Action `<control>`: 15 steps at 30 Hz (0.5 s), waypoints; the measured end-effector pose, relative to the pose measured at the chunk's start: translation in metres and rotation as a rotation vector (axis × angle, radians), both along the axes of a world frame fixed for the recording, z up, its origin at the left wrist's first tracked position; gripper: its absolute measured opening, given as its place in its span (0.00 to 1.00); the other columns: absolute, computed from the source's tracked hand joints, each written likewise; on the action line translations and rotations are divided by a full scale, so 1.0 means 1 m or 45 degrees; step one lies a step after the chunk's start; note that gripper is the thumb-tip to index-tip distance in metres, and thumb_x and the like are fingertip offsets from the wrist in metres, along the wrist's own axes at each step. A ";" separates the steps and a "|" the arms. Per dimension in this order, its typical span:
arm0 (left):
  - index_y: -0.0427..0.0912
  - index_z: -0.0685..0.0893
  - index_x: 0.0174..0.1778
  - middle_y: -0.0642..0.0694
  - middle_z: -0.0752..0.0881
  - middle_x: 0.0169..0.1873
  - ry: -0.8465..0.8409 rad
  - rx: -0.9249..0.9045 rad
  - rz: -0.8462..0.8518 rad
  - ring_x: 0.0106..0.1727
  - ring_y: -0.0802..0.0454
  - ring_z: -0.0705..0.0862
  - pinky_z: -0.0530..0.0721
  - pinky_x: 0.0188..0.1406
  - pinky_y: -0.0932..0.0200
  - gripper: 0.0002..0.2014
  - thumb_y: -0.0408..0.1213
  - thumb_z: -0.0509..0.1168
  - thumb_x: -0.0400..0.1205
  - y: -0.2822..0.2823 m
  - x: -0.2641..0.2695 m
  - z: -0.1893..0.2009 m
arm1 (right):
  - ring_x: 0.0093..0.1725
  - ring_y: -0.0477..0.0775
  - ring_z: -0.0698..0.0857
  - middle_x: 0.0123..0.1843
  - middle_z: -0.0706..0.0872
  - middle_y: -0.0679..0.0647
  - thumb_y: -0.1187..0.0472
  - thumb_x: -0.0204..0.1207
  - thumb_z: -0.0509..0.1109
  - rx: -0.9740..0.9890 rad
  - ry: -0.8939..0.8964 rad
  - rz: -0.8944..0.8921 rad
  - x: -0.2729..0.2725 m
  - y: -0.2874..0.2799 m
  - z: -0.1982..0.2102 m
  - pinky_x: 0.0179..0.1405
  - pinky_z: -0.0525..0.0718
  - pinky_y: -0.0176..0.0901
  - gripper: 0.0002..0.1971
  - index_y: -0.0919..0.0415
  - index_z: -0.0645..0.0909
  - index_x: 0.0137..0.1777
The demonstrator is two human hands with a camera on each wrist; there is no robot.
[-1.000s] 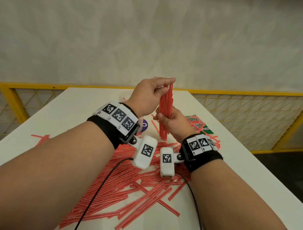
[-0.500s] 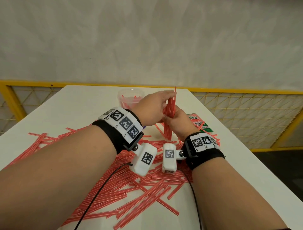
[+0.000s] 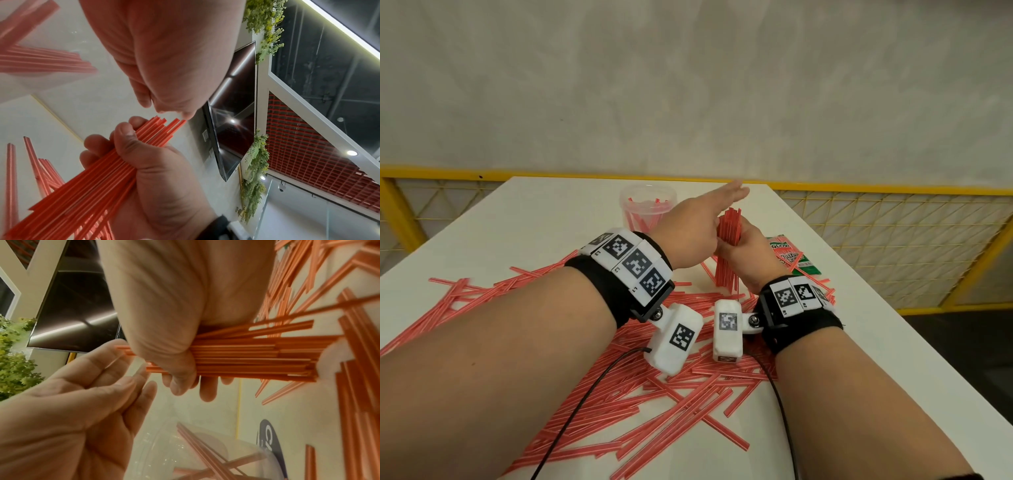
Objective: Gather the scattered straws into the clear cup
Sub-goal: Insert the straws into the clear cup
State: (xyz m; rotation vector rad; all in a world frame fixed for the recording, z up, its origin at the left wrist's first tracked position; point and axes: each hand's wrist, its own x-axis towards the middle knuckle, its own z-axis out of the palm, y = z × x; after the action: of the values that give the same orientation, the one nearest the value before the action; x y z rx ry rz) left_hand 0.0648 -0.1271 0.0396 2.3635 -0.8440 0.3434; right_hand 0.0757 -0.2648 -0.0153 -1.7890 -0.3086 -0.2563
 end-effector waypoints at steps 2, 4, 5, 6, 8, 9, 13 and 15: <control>0.53 0.69 0.80 0.59 0.65 0.81 0.025 0.103 -0.025 0.79 0.56 0.68 0.64 0.72 0.72 0.35 0.19 0.54 0.79 -0.001 -0.002 -0.001 | 0.41 0.49 0.88 0.41 0.87 0.50 0.69 0.78 0.69 -0.032 -0.017 -0.031 0.001 0.000 0.000 0.45 0.85 0.49 0.11 0.51 0.77 0.49; 0.53 0.67 0.81 0.57 0.64 0.82 0.025 0.113 -0.023 0.80 0.57 0.66 0.61 0.74 0.72 0.35 0.19 0.53 0.80 0.000 -0.003 -0.003 | 0.46 0.53 0.89 0.44 0.88 0.52 0.68 0.78 0.69 -0.068 -0.005 -0.042 0.001 -0.001 0.000 0.50 0.86 0.54 0.10 0.51 0.77 0.51; 0.54 0.66 0.82 0.57 0.63 0.82 0.016 0.073 -0.019 0.80 0.58 0.65 0.59 0.73 0.74 0.36 0.18 0.53 0.80 0.001 -0.004 -0.003 | 0.44 0.51 0.89 0.42 0.88 0.50 0.68 0.78 0.69 -0.068 0.002 -0.036 0.001 -0.001 0.000 0.48 0.86 0.52 0.10 0.52 0.77 0.52; 0.55 0.66 0.81 0.57 0.63 0.82 -0.002 0.049 -0.024 0.80 0.58 0.65 0.59 0.72 0.74 0.36 0.18 0.53 0.80 0.002 -0.005 -0.004 | 0.41 0.47 0.89 0.40 0.88 0.48 0.68 0.79 0.69 -0.054 0.011 -0.028 0.001 -0.002 -0.001 0.45 0.85 0.48 0.10 0.52 0.77 0.53; 0.55 0.70 0.79 0.57 0.65 0.81 -0.027 0.140 -0.042 0.80 0.57 0.66 0.58 0.71 0.74 0.34 0.19 0.52 0.80 0.003 -0.007 -0.003 | 0.38 0.42 0.89 0.39 0.89 0.47 0.69 0.79 0.68 -0.023 0.023 -0.036 0.001 -0.002 -0.002 0.43 0.84 0.43 0.11 0.56 0.78 0.58; 0.54 0.71 0.79 0.56 0.66 0.81 -0.020 0.211 -0.046 0.81 0.57 0.65 0.57 0.71 0.73 0.34 0.19 0.52 0.81 0.003 -0.007 -0.003 | 0.37 0.40 0.89 0.40 0.89 0.48 0.69 0.79 0.68 -0.010 0.025 -0.042 0.002 -0.002 -0.003 0.42 0.83 0.42 0.11 0.58 0.78 0.59; 0.49 0.68 0.81 0.52 0.65 0.82 0.023 0.283 -0.009 0.82 0.56 0.62 0.52 0.76 0.70 0.32 0.20 0.52 0.82 0.002 -0.011 -0.001 | 0.36 0.39 0.88 0.40 0.89 0.48 0.66 0.80 0.68 -0.057 0.023 -0.046 0.003 -0.002 -0.004 0.43 0.83 0.42 0.09 0.52 0.78 0.56; 0.47 0.70 0.80 0.51 0.69 0.80 0.023 0.168 0.022 0.79 0.55 0.69 0.60 0.74 0.72 0.30 0.21 0.53 0.82 0.004 -0.014 0.002 | 0.38 0.45 0.89 0.40 0.88 0.52 0.65 0.81 0.67 -0.061 0.036 -0.047 0.003 -0.001 -0.005 0.48 0.85 0.51 0.06 0.52 0.78 0.52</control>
State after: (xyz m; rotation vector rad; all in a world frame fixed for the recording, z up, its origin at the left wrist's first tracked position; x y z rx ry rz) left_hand 0.0510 -0.1227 0.0418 2.4928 -0.8625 0.2807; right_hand 0.0782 -0.2660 -0.0199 -1.8451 -0.2641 -0.2515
